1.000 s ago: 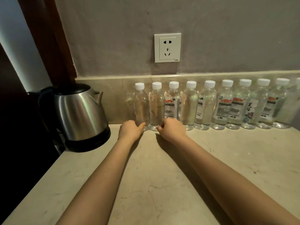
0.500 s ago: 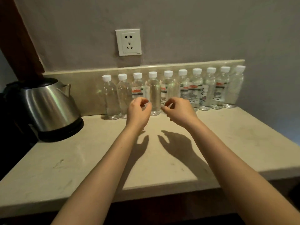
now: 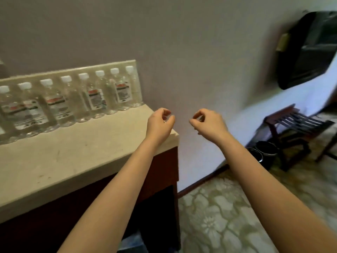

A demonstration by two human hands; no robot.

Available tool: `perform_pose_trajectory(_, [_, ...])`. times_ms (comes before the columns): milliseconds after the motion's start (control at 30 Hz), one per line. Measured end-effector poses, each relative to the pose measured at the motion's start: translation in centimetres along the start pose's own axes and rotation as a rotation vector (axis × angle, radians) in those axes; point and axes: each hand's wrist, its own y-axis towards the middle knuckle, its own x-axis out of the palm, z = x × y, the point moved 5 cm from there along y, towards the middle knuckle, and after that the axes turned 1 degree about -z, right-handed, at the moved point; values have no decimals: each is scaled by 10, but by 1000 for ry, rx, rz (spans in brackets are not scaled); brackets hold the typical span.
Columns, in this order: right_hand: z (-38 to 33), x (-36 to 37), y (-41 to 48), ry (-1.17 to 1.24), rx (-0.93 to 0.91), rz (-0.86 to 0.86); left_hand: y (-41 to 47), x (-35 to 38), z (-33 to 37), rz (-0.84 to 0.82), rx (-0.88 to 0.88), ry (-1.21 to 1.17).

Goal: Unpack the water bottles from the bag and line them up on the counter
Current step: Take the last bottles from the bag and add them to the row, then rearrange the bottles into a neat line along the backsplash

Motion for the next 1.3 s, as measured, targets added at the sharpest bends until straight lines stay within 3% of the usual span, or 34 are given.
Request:
perform_pose_trajectory(500, [383,-273,-39,-195,528,269,-19,483,150,-640,103,-124])
perform_pose_trajectory(767, [541,-396,-59,-242,743,297,-50,694,250,-946,153,-122])
perform_pose_trajectory(1300, [818,-671,-145,-192,868,204,-193,997,452,-1079,221,100])
